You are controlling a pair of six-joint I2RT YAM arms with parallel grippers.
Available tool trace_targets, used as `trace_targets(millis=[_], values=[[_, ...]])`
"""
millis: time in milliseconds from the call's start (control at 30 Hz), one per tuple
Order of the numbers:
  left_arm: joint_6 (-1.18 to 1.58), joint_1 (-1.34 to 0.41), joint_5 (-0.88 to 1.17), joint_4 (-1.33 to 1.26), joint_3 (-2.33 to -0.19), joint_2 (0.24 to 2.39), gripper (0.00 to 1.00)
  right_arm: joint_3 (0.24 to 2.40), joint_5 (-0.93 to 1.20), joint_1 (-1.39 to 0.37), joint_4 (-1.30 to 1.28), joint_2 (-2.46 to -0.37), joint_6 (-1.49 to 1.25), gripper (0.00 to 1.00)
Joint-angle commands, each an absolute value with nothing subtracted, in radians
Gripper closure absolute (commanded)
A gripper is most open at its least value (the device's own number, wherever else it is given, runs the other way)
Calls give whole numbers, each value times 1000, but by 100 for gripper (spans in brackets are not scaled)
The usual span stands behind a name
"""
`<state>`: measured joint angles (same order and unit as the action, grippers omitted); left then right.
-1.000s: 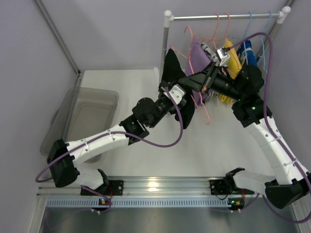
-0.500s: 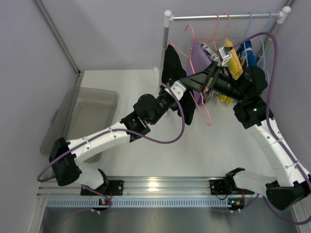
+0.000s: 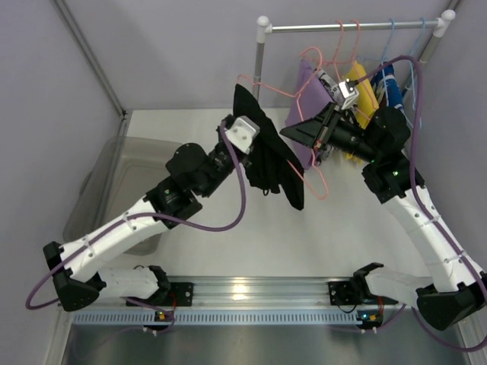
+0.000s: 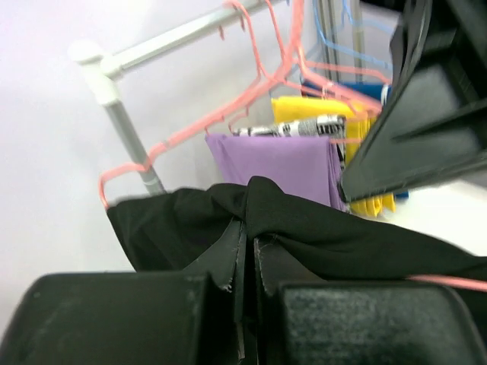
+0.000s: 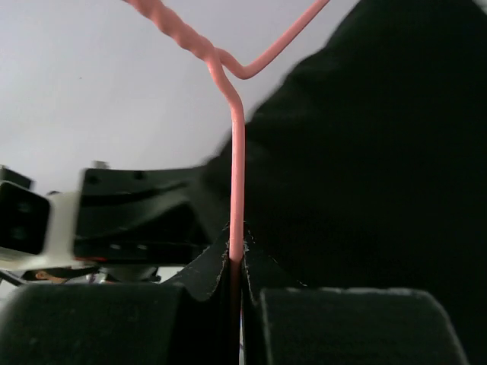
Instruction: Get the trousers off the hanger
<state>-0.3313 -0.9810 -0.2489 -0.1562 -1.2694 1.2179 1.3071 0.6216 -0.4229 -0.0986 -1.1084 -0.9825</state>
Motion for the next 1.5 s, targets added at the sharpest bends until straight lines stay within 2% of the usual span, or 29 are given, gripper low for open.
trace_targets(millis=[0,267,433,833,967,1100,1233,1467], values=[[-311,-977,-276,-143,-1356,1125,100,1308,594,-420,-68,-1120,-936,100],[-313,-908,-279,-112,-1460,1098,100,1299,574,-422,-98,-1170,-859,100],[-302,-807,-291,-136,-1575,1104,100,1281,555,-429,-130,-1177,-799,100],[-498,-563,-483,-213,-1672,1078,100,1278,520,-466,-190,-1174,-657,100],[-610,-488,-572,-233,-1542,984,100,1299,509,-482,-230,-1154,-588,100],[-661,-356,-603,-271,-1271,850,100,1292,483,-488,-261,-1129,-528,100],[-664,-241,-636,-253,-1087,724,100,1290,471,-489,-299,-1097,-477,100],[-604,-91,-670,-135,-916,579,100,1269,459,-489,-325,-1052,-453,100]])
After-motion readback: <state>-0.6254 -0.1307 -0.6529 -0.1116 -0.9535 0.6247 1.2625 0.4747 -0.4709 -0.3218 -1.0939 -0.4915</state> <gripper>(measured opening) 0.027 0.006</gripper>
